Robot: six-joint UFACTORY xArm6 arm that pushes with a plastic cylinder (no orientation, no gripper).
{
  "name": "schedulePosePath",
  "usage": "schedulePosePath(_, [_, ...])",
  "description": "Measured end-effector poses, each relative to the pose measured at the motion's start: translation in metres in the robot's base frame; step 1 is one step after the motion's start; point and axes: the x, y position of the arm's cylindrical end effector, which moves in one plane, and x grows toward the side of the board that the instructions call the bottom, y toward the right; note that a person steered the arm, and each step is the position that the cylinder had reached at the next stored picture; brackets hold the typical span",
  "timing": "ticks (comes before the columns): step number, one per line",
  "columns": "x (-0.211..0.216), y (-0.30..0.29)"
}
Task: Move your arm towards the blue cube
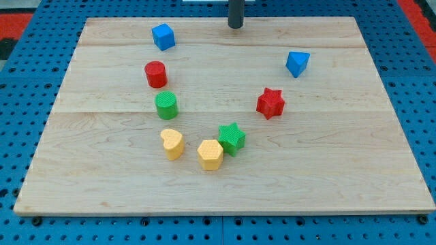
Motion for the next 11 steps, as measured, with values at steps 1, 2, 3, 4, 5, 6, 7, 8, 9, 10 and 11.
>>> schedulePosePath(1, [0.001,0.0])
schedulePosePath(2, [0.011,0.0])
schedulePosePath(3, [0.011,0.0])
schedulePosePath(4, [0.016,0.0])
schedulePosePath(5, [0.034,0.0])
schedulePosePath(6, [0.038,-0.004])
schedulePosePath(7, [0.037,-0.005])
schedulePosePath(8, [0.037,-0.011])
schedulePosePath(9, [0.043,-0.025])
schedulePosePath(10, [0.061,-0.042])
schedulePosePath(11, [0.087,-0.094])
